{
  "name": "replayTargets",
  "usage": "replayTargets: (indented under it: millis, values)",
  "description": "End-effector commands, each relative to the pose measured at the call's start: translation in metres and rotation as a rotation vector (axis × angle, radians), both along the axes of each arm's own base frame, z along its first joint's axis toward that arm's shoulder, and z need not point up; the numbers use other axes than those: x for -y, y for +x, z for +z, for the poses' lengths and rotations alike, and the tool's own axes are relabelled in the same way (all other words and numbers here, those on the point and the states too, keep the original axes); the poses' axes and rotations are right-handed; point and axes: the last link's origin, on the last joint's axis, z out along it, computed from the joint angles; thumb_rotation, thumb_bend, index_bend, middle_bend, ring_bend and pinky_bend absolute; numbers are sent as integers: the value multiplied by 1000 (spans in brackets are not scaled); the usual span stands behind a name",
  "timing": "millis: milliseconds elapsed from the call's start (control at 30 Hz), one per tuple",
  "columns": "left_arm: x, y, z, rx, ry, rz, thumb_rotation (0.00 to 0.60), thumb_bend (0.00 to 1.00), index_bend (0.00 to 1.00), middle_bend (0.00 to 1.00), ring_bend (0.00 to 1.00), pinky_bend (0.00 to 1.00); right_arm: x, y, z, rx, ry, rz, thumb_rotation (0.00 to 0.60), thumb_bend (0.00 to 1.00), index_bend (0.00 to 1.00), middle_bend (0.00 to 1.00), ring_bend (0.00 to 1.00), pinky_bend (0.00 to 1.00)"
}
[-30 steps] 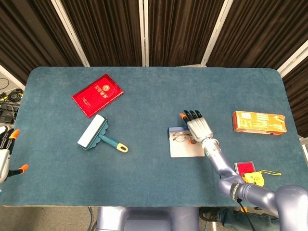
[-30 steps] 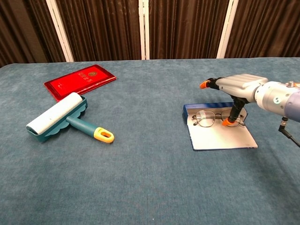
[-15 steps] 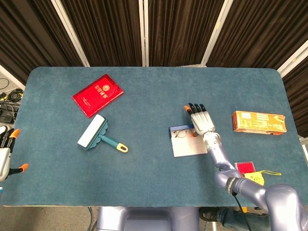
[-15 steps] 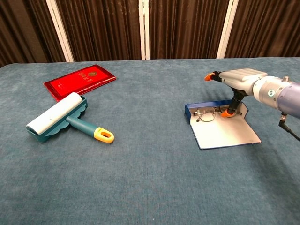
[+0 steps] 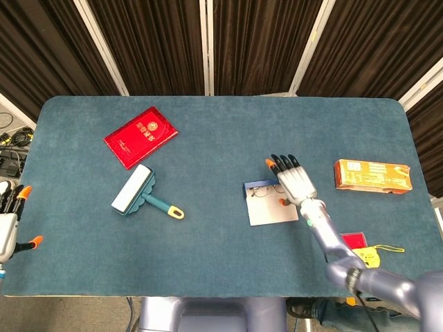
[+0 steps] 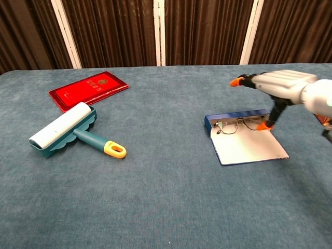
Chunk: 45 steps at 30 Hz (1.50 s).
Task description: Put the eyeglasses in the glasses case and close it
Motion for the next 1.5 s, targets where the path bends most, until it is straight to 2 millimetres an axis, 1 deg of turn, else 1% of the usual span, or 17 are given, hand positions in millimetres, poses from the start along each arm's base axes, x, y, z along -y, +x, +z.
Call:
replayTargets:
  millis: [33,100,200,333,433,600,833,1200,1500]
  values:
    - [1,2,1,5,2,-8,600,0,0,0,0,0,-27,-14,12,-48,23,48,600,70,3,0,0,0]
    - [2,3,2,8,6,-18,600,0,0,0,0,0,-39,-17,12,-54,42,67,600,70,6,0,0,0]
    - [4,6,3,11,7,-30,600,0,0,0,0,0,-50,-20,9,-60,61,92,600,71,16,0,0,0]
    - [6,9,2,10,5,-44,600,0,0,0,0,0,-58,-21,1,-76,76,131,600,71,23,0,0,0]
    - [7,10,2,8,7,-47,600,0,0,0,0,0,-61,-20,-5,-86,79,148,600,70,24,0,0,0]
    - [7,9,4,11,15,-41,600,0,0,0,0,0,-60,-17,-16,-104,82,168,600,71,24,0,0,0]
    - [5,7,4,9,12,-34,600,0,0,0,0,0,-54,-15,-26,-113,84,154,600,71,24,0,0,0]
    - [3,6,3,9,10,-28,600,0,0,0,0,0,-47,-17,-31,-116,77,129,600,71,25,0,0,0]
    - [4,6,3,8,11,-29,600,0,0,0,0,0,-47,-19,-35,-130,81,127,600,70,28,0,0,0]
